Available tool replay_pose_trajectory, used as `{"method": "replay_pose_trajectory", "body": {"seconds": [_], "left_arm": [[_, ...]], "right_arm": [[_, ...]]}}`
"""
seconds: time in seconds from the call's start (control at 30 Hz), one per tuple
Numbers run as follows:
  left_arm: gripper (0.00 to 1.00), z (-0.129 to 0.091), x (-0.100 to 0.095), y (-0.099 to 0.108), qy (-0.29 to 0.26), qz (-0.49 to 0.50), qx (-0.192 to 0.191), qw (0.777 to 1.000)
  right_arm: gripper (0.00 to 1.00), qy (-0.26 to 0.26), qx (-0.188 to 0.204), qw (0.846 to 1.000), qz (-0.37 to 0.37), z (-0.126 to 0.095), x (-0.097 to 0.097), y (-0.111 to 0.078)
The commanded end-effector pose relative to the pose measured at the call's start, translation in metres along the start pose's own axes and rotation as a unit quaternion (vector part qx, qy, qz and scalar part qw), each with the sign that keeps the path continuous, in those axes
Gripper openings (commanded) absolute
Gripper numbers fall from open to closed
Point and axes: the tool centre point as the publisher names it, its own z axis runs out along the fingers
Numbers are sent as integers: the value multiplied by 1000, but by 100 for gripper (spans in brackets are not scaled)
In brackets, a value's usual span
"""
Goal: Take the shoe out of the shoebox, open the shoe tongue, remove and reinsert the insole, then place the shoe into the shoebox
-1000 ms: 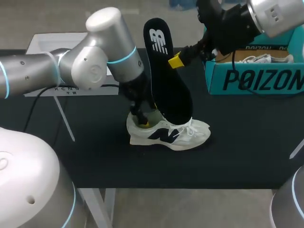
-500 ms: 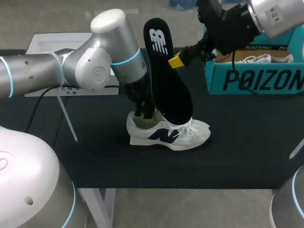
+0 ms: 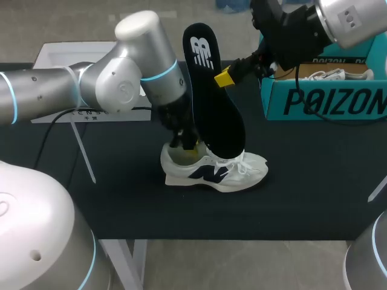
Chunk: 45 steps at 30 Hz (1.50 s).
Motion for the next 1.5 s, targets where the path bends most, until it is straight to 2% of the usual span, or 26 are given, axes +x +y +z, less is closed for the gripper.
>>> {"method": "replay_pose_trajectory", "body": {"seconds": [0.03,0.13,0.17,0.2,0.27,0.3,0.37,0.53,0.6,0.67,0.7,0.87,0.97,1.03,1.23,1.37,1.5], "left_arm": [[0,-7,-10,2,16,15,1,1000],[0,-15,-14,0,32,31,17,999],[0,-16,-14,-1,45,35,38,998],[0,-19,-16,-3,43,39,25,998],[0,-23,-18,-4,51,46,40,997],[0,-25,-19,-6,46,53,24,997],[0,-32,-24,-9,54,69,33,996],[0,-50,-34,-21,67,144,20,987],[0,-56,-36,-30,100,184,44,977],[0,-59,-39,-35,113,226,13,967],[0,-61,-40,-38,126,242,24,962],[0,-69,-44,-50,181,329,19,926],[0,-71,-45,-56,200,376,-12,905],[0,-69,-45,-62,217,409,-30,886],[0,-55,-43,-81,248,460,-74,850],[0,-44,-41,-89,279,484,-79,826],[0,-33,-41,-95,290,495,-86,815]], "right_arm": [[0,-1,1,1000,1,2,0,1],[0,-1,1,1000,1,2,0,1],[0,-1,1,1000,1,2,0,1],[0,-1,1,1000,1,2,0,1],[0,-1,1,1000,1,2,0,1],[0,-1,1,1000,1,2,0,1],[0,-1,1,1000,1,2,0,1],[0,-1,1,1000,1,2,0,1],[0,-1,1,1000,1,2,0,1],[0,-1,1,1000,1,2,0,1],[0,-1,1,1000,1,2,0,1],[0,-1,1,1000,1,2,0,1],[0,-1,1,1000,1,2,0,1],[0,-1,1,1000,1,2,0,1],[0,-1,1,1000,1,2,0,1],[0,-1,1,1000,1,2,0,1],[0,-1,1,1000,1,2,0,1]]}}
